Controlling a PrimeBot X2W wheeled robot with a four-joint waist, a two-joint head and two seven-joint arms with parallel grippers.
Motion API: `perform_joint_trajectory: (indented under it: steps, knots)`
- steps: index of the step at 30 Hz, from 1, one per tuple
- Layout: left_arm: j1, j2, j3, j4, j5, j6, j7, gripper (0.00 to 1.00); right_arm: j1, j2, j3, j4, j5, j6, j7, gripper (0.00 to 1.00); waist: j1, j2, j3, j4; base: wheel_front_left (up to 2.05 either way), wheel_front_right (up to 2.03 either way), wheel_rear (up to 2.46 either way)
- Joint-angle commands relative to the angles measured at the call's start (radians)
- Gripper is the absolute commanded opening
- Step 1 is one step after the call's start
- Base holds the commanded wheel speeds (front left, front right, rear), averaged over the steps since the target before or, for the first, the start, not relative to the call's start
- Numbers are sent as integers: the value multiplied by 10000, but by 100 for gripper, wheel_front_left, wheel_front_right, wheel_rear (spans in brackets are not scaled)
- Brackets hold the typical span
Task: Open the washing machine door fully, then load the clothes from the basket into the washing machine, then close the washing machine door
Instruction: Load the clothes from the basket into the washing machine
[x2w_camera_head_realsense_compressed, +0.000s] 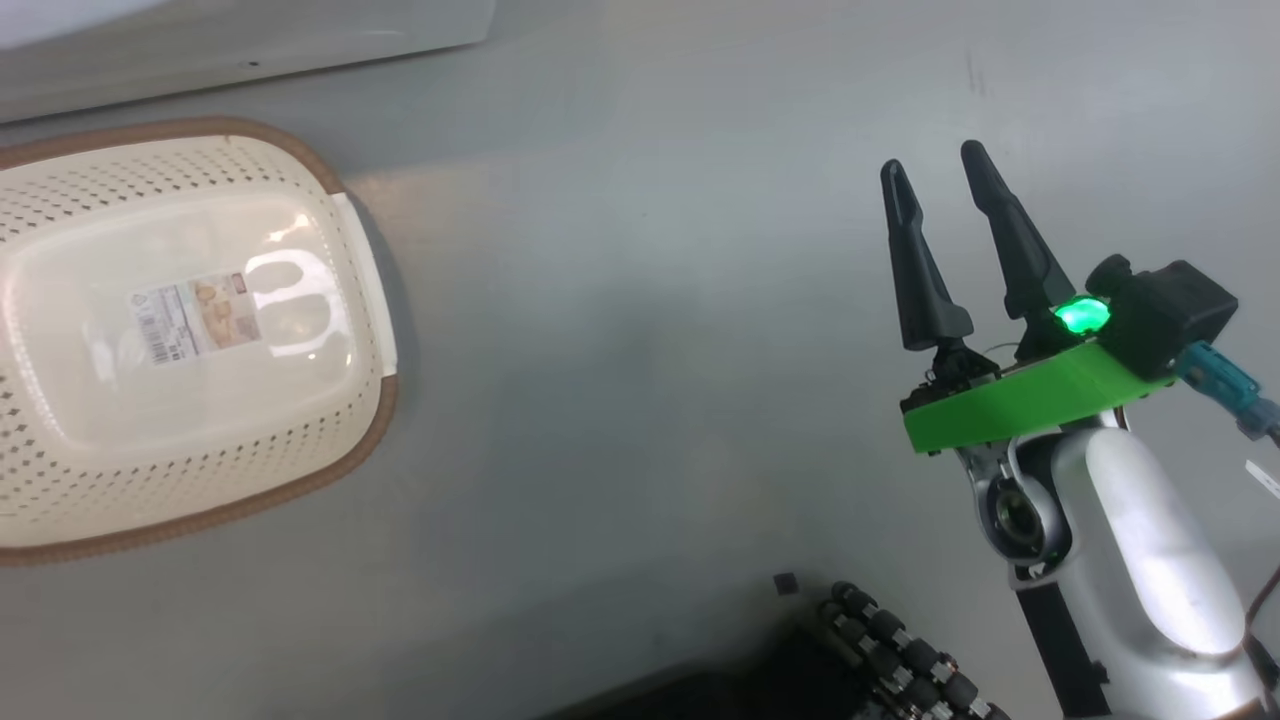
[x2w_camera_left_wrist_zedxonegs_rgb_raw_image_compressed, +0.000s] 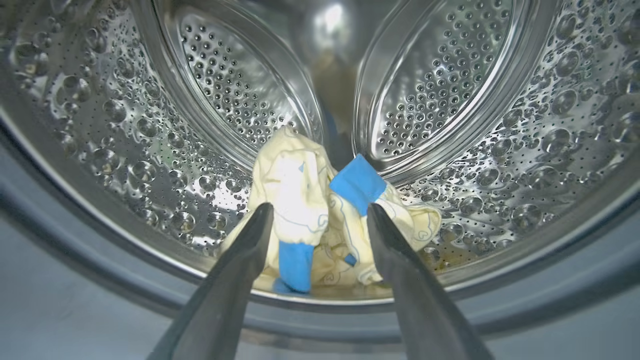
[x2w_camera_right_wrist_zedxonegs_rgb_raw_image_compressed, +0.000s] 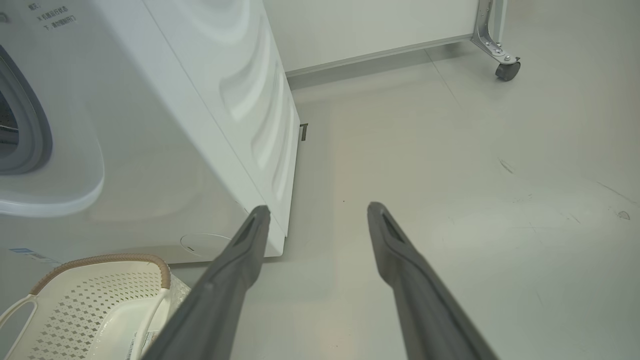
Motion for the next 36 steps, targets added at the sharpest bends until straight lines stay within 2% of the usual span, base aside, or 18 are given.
perform_joint_trajectory:
  steps: [1,8,17,21,31,36]
  knots:
    - [305,395,486,-458,-138,596,-238,100,409,-68,41,-238,-117,37,-97,100,1,-1,-301,277,0,0,0]
    - [1986,-55,667,-965,-497,782,-1171,100,608,-68,-199,-217,-395,37,-97,100,1,-1,-939,665,0,0,0]
    - [5010,-1203,550,-1979,-616,1219,-2088,100,1263,-68,-787,-40,-1018,37,-97,100,1,-1,-2326,1337,0,0,0]
    - [6281,-1662,505,-2444,-224,1443,-2200,100,1725,-68,-1078,120,-1358,37,-71,100,1,-1,-3118,1596,0,0,0]
    - [8473,-2809,379,-2962,449,1173,-2219,100,2430,-68,-1417,-286,-1866,37,385,100,1,-1,-4531,1826,0,0,0]
    - [9231,-3195,255,-2876,816,962,-2220,100,2840,-68,-1372,-651,-2094,37,713,100,1,-1,-5211,1948,0,0,0]
